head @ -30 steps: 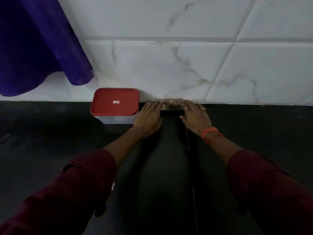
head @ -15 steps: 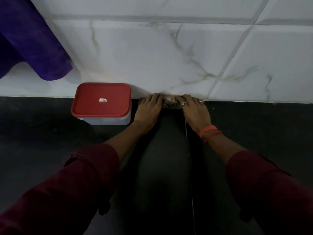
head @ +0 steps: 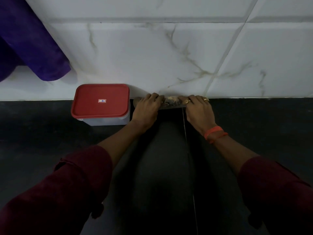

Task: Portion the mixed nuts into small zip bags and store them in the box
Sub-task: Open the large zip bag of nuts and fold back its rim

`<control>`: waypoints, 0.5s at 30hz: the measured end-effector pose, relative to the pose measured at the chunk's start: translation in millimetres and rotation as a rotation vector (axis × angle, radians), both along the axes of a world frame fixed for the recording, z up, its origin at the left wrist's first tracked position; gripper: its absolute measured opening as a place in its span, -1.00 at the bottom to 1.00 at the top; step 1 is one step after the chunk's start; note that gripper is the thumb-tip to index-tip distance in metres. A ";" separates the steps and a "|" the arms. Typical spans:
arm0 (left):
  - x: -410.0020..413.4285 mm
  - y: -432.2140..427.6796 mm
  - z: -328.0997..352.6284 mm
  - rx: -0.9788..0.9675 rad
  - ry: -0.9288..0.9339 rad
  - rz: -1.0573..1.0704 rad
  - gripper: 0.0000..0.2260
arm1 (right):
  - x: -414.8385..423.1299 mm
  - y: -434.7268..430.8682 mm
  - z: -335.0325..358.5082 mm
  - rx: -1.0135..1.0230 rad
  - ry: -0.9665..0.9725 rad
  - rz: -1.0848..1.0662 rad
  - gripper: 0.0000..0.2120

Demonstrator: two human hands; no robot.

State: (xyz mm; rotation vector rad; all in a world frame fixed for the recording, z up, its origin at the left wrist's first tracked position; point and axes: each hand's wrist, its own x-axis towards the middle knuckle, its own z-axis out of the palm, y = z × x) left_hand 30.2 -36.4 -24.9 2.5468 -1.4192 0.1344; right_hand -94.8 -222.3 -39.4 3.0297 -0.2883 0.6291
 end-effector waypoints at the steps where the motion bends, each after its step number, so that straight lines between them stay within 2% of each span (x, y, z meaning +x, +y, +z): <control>1: -4.5 2.8 3.8 -0.017 0.022 -0.001 -0.47 | -7.6 2.7 2.6 0.012 -0.015 -0.007 -0.55; 6: -42.8 37.8 21.6 -0.032 0.162 -0.024 -0.47 | -60.7 32.0 4.8 0.156 0.001 -0.026 -0.65; 11: -92.0 94.3 15.0 -0.035 0.348 0.003 -0.51 | -109.6 73.4 -2.6 0.262 0.038 0.035 -0.60; 15: -127.1 141.9 -2.6 -0.070 0.411 0.065 -0.55 | -142.2 110.0 -11.5 0.260 0.066 0.100 -0.57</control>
